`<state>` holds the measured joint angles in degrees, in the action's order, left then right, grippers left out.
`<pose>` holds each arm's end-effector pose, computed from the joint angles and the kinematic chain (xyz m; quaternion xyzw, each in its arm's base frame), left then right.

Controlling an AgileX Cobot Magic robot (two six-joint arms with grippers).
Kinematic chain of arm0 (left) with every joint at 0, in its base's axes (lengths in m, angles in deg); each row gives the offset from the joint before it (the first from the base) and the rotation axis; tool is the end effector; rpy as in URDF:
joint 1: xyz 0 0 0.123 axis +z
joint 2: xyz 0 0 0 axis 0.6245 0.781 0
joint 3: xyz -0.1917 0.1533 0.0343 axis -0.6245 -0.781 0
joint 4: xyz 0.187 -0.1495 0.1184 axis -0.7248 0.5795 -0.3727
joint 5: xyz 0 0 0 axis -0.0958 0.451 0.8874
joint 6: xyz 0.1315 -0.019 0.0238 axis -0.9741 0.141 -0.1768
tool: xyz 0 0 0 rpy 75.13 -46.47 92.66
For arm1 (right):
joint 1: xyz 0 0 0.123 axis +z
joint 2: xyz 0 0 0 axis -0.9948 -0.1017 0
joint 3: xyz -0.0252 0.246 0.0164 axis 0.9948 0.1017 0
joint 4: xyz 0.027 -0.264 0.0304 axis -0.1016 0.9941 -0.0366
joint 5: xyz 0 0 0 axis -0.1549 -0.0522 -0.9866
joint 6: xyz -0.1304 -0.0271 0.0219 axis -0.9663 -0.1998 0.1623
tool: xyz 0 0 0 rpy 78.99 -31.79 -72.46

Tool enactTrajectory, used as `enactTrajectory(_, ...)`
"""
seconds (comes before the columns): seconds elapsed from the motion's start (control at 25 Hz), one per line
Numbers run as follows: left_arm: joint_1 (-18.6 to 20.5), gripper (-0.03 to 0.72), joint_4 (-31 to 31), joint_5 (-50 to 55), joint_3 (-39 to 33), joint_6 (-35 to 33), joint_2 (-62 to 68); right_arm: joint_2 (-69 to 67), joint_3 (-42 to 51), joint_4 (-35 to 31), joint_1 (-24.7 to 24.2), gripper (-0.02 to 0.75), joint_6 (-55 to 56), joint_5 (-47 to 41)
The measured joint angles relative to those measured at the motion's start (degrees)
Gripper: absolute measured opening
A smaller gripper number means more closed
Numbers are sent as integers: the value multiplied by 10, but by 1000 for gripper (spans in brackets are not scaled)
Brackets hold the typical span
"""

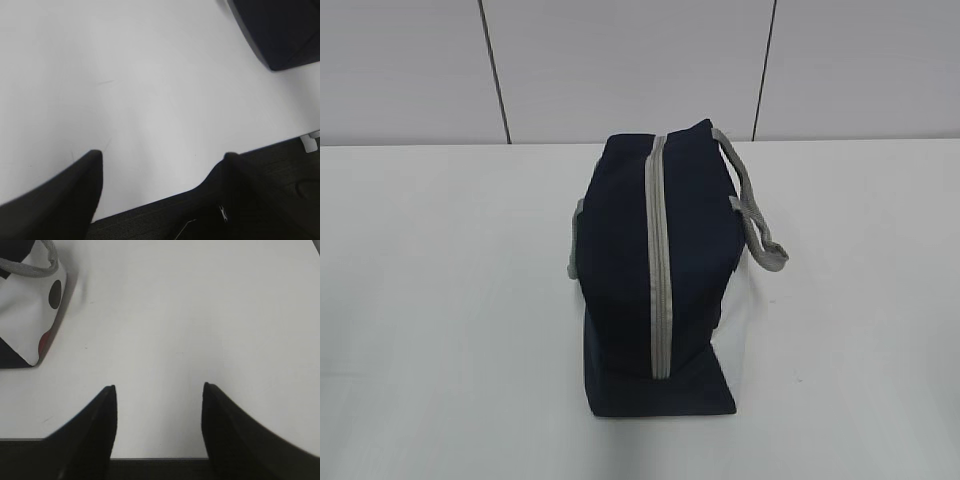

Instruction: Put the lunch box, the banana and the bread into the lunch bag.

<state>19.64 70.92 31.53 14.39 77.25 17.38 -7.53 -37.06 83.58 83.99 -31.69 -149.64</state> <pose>0.1132 -0.0344 0.2410 0.1201 0.9126 -0.0607 0.3861 0.0845 -0.0062 0.2532 -0.0014 0.8832 -0.0269 0.4682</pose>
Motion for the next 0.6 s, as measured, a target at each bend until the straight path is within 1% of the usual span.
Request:
enactTrajectory(0.4,2,497,1,0,0,0,0,0,0,0,0,405,1,2)
enactTrajectory(0.48,14,497,1,0,0,0,0,0,0,0,0,404,1,2)
enactTrajectory(0.6,43,496,1,0,0,0,0,1,0,0,0,404,1,2)
